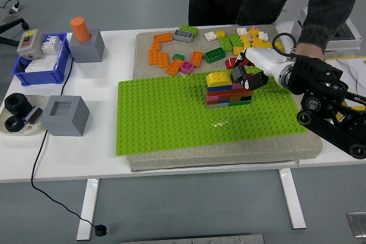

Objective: Pick up the brick,pile it on top of brick,press brick,pick up the brick,pile it on top of brick,press brick

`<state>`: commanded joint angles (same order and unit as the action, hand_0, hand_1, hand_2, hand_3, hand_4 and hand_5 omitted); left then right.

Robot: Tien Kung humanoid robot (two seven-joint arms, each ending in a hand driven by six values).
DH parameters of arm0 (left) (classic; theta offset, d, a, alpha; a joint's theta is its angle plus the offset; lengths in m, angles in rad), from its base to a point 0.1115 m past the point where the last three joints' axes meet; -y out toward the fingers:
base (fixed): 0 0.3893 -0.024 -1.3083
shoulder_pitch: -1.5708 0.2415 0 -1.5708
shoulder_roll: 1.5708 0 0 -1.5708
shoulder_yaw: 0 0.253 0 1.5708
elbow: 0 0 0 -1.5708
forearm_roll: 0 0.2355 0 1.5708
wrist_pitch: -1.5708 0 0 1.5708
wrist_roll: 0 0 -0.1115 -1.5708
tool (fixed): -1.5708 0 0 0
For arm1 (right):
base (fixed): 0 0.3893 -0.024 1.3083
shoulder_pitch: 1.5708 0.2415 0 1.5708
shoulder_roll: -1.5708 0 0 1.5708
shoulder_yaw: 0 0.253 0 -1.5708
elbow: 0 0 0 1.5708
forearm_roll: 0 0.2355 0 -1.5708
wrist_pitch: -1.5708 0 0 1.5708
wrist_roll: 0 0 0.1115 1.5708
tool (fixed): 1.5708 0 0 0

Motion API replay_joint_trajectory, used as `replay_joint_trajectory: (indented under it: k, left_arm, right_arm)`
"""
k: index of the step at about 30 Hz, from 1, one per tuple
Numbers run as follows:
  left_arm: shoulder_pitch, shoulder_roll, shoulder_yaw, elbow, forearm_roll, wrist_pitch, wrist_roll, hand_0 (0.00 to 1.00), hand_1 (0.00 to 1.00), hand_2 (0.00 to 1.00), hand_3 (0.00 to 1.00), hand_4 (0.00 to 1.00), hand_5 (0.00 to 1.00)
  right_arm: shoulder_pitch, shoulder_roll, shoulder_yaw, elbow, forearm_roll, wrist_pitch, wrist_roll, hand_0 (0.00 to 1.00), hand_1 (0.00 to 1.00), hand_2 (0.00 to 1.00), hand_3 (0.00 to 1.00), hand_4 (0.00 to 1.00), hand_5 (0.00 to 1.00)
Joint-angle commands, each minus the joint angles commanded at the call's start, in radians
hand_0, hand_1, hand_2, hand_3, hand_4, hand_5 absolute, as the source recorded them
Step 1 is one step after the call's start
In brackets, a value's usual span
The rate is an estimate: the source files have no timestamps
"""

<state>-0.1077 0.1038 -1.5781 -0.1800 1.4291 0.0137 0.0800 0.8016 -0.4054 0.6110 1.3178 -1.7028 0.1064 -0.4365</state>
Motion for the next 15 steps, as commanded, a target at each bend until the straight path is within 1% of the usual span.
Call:
replay_joint_trajectory:
  k: [15]
  left_arm:
    - [-0.001,0.000,0.002,0.000,-0.001,0.001,-0.001,0.630,0.587,0.552,0.588,0.604,0.271]
  right_arm:
    - [0.001,0.010,-0.009,-0.018,0.003,0.002,-0.001,0.693,0.762,0.815,0.534,0.614,0.118]
